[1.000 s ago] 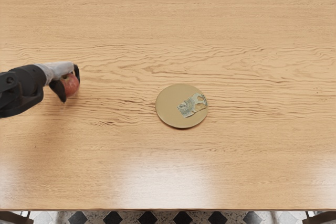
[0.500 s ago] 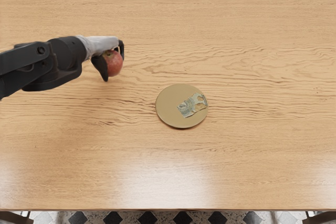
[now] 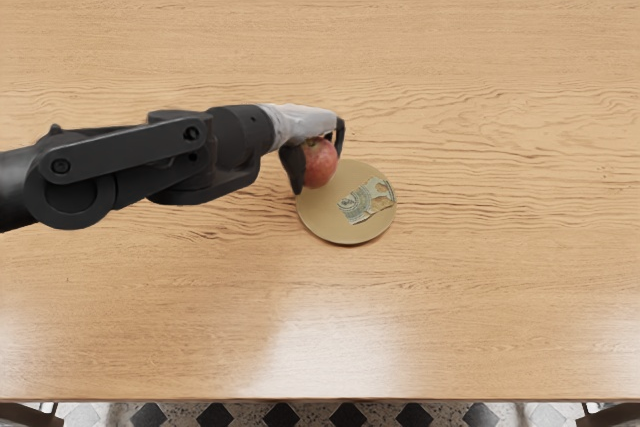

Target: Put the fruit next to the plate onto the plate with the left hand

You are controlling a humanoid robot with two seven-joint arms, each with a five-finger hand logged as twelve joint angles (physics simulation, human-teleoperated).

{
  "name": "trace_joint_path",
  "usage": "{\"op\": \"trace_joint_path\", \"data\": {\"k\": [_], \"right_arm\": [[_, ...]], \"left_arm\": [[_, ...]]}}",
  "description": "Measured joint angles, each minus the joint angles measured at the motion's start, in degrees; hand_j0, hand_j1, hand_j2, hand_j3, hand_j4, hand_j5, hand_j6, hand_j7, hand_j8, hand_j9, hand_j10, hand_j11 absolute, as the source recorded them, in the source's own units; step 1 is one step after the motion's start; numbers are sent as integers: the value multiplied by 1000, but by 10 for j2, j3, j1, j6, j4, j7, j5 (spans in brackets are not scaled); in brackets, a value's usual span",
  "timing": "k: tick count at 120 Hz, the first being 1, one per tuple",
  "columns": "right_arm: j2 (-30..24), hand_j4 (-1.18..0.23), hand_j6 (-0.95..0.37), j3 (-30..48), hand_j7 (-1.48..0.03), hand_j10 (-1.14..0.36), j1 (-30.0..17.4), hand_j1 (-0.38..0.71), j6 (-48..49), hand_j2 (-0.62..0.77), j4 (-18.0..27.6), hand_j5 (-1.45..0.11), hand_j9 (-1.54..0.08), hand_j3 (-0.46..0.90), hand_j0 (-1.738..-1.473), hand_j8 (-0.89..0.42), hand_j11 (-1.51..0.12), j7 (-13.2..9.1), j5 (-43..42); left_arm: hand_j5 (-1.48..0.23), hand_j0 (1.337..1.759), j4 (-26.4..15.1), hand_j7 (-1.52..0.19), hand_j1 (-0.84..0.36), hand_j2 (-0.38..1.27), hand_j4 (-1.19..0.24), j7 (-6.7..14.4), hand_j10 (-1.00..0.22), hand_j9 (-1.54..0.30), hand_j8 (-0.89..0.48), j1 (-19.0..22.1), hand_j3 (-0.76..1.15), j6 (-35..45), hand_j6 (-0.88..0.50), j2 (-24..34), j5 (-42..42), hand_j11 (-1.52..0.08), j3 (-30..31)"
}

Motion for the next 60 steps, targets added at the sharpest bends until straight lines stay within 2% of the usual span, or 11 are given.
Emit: {"op": "trace_joint_path", "data": {"k": [22,29,31,60], "right_arm": [[0,-13,-13,0,-17,-13,0,-333,0,-3,0,-17,-17,0,-1658,-13,-17,0,0],[0,-13,-13,0,-17,-13,0,-333,0,-3,0,-17,-17,0,-1658,-13,-17,0,0],[0,-13,-13,0,-17,-13,0,-333,0,-3,0,-17,-17,0,-1658,-13,-17,0,0],[0,-13,-13,0,-17,-13,-1,-333,0,-3,0,-17,-17,0,-1658,-13,-17,0,0]], "left_arm": [[-1283,1637,0,-1247,-286,417,-285,0,-477,-1230,-154,-6,0,-1,-99,-3,2,-1232,5],[-1277,1637,0,-1249,-289,417,-287,0,-471,-1237,-151,-7,0,-1,-98,-43,3,-1228,7],[-1279,1638,0,-1252,-297,460,-287,0,-475,-1235,-145,-7,0,-1,-94,-45,2,-1227,8],[-1269,1640,1,-1241,-251,382,-324,0,-504,-1206,-195,-4,0,-1,-129,-46,4,-1214,14]]}}
